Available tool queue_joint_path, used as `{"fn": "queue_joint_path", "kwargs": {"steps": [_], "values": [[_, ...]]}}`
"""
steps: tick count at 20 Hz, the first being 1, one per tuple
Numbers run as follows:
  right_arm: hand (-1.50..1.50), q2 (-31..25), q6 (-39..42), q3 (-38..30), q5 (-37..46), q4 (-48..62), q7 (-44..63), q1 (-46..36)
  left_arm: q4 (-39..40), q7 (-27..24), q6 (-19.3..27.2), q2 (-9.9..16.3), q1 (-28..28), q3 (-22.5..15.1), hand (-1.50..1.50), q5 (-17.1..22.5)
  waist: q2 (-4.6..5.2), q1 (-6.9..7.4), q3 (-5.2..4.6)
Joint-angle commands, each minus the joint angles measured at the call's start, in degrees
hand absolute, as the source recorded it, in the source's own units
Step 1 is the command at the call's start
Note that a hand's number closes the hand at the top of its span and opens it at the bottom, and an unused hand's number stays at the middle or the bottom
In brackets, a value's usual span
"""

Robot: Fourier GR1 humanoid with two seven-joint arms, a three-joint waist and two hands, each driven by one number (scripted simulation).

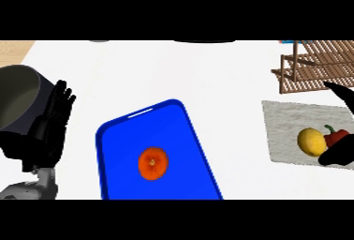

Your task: Pick the lemon from the placemat and place it in the tiered shelf

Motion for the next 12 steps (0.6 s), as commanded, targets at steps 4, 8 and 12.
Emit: {"fn": "queue_joint_path", "kwargs": {"steps": [4, 8, 12], "values": [[-1.5, 2.5, 5.22, -0.1, 6.19, 4.83, 2.7, -0.22, -0.44, -1.55, -1.75, -0.68, 1.49, 1.78, 0.0, -0.29, -0.1, -0.59, 0.04], [-1.5, 8.06, 3.89, -3.0, 11.29, 6.01, -1.06, 1.35, -1.47, 0.49, -0.58, -2.8, 1.68, 1.02, 0.0, -3.46, -0.11, -0.65, 0.05], [-1.5, 13.0, 1.74, -0.35, 17.55, 9.13, -3.51, 2.92, -1.72, 0.13, -2.9, -2.43, 2.0, 2.49, 0.0, -2.66, -0.08, -0.53, 0.05]]}}
